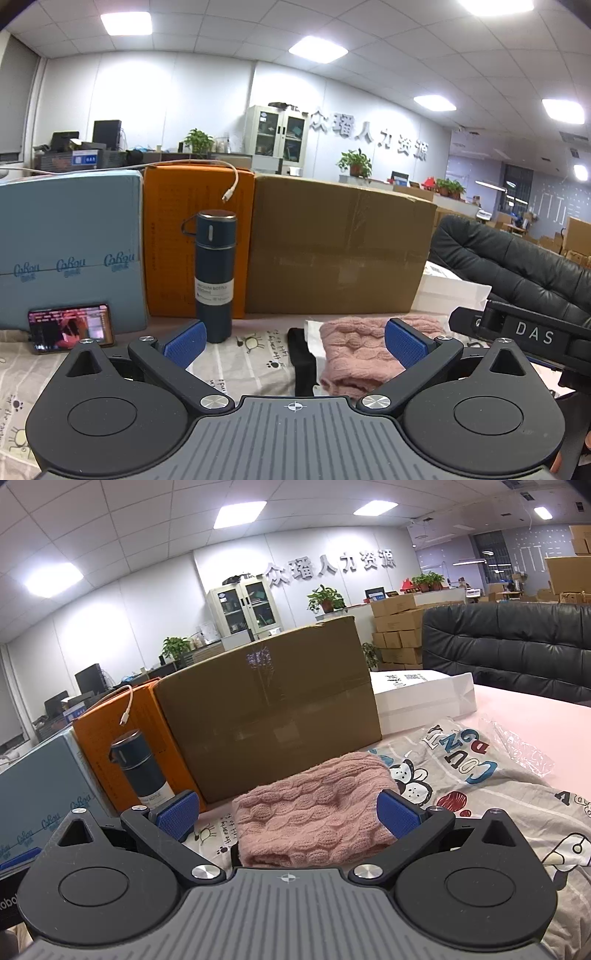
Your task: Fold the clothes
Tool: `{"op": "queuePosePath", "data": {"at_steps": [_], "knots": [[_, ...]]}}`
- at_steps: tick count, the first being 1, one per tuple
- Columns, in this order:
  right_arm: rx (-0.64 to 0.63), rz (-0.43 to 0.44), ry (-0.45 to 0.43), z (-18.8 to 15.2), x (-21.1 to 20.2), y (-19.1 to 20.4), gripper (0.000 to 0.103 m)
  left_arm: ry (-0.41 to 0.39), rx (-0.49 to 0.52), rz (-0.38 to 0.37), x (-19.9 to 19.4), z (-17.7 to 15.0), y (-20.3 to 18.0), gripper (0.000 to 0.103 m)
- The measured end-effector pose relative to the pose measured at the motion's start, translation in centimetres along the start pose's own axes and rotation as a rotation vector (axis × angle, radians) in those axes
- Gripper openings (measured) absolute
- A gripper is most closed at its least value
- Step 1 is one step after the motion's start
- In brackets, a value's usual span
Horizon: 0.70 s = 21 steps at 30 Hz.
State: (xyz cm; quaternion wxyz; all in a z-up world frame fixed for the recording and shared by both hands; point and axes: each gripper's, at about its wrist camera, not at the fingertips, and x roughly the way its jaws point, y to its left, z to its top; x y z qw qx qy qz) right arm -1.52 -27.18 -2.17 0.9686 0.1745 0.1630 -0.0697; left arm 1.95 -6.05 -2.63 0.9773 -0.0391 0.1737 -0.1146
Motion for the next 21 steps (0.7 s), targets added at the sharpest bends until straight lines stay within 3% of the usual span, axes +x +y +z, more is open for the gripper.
{"op": "queuePosePath", "data": {"at_steps": [21], "knots": [[-0.006, -0.016, 0.044, -0.3, 2.9, 0.7, 0.103, 0.063, -0.017, -0.009, 2.6, -0.5, 1.3, 0.103]]}}
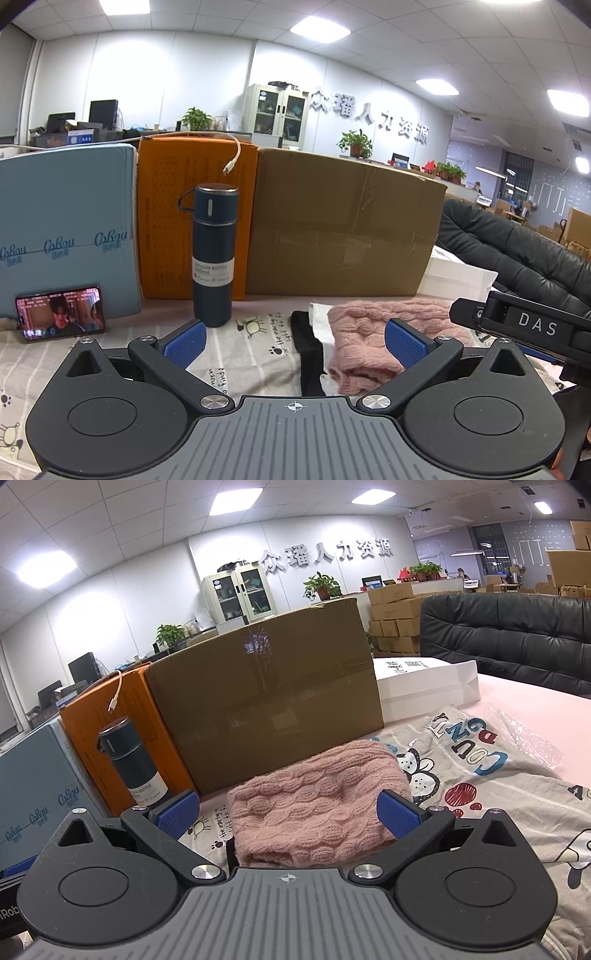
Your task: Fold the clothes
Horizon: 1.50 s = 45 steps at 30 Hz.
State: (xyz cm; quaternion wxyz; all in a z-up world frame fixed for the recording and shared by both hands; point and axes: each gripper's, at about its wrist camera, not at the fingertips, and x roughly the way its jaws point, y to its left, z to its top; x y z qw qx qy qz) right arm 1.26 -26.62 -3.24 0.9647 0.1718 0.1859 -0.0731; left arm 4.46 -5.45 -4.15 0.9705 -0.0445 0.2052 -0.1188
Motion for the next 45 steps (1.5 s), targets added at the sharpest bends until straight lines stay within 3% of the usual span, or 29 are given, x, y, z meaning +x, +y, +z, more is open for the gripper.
{"op": "queuePosePath", "data": {"at_steps": [45], "knots": [[-0.002, 0.020, 0.015, -0.13, 0.22, 0.50, 0.103, -0.016, -0.006, 0.025, -0.60, 0.14, 0.24, 0.103]]}}
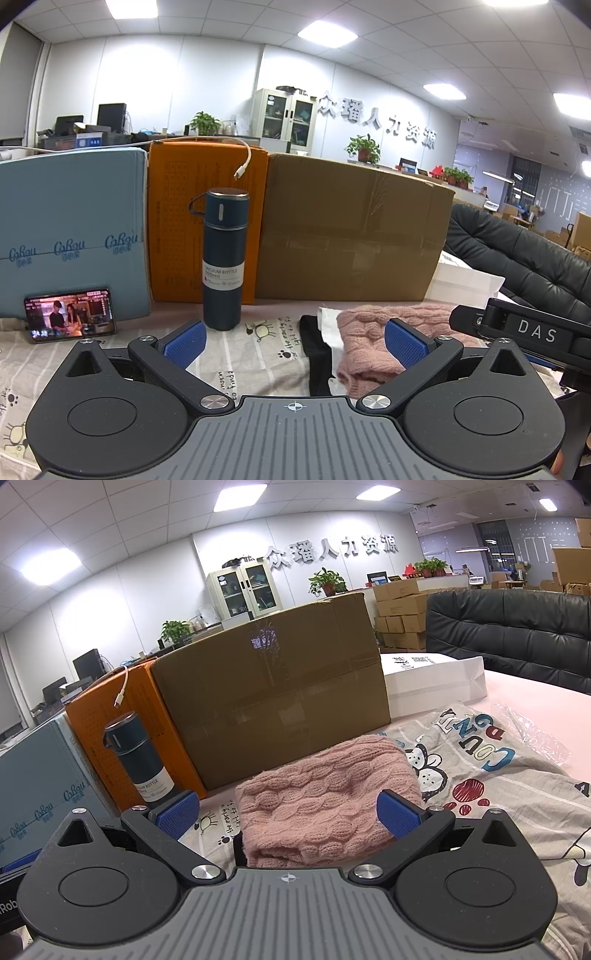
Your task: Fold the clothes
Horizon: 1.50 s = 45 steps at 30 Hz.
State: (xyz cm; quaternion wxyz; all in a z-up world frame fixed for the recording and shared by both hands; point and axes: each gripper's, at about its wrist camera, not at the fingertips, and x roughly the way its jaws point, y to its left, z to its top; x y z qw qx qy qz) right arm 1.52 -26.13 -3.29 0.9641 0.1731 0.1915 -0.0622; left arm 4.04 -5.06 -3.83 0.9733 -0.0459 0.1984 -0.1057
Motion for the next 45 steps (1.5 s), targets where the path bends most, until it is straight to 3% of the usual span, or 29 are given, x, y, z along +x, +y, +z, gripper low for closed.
{"op": "queuePosePath", "data": {"at_steps": [45], "knots": [[-0.006, 0.007, -0.001, -0.04, 0.05, 0.20, 0.103, 0.010, -0.005, -0.002, 0.30, 0.08, 0.11, 0.103]]}}
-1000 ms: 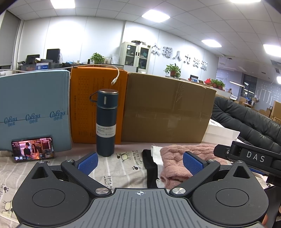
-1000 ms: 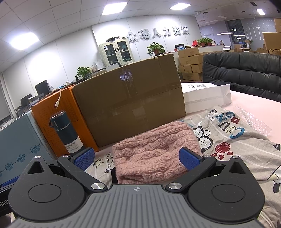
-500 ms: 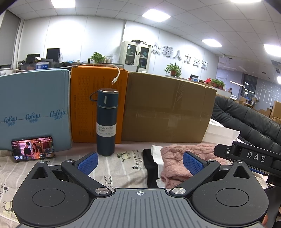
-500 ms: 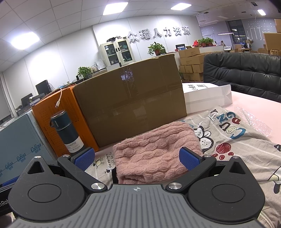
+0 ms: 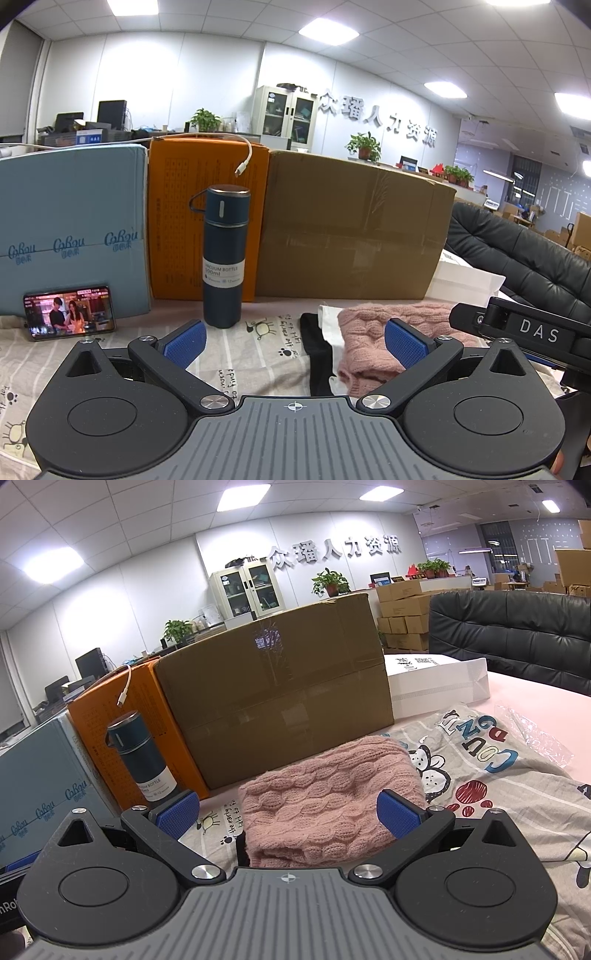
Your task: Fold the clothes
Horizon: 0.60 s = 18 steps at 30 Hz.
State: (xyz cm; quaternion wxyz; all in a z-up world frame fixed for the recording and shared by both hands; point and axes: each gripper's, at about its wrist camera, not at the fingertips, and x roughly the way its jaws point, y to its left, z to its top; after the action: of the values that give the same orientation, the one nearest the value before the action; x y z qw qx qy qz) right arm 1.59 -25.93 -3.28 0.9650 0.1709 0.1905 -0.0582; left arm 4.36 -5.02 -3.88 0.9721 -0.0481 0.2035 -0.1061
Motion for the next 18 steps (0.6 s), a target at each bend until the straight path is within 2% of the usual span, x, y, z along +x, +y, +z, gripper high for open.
{"op": "queuePosePath", "data": {"at_steps": [18], "knots": [[0.002, -0.001, -0.001, -0.09, -0.18, 0.02, 0.103, -0.003, 0.001, 0.001, -0.05, -0.13, -0.02, 0.103]]}}
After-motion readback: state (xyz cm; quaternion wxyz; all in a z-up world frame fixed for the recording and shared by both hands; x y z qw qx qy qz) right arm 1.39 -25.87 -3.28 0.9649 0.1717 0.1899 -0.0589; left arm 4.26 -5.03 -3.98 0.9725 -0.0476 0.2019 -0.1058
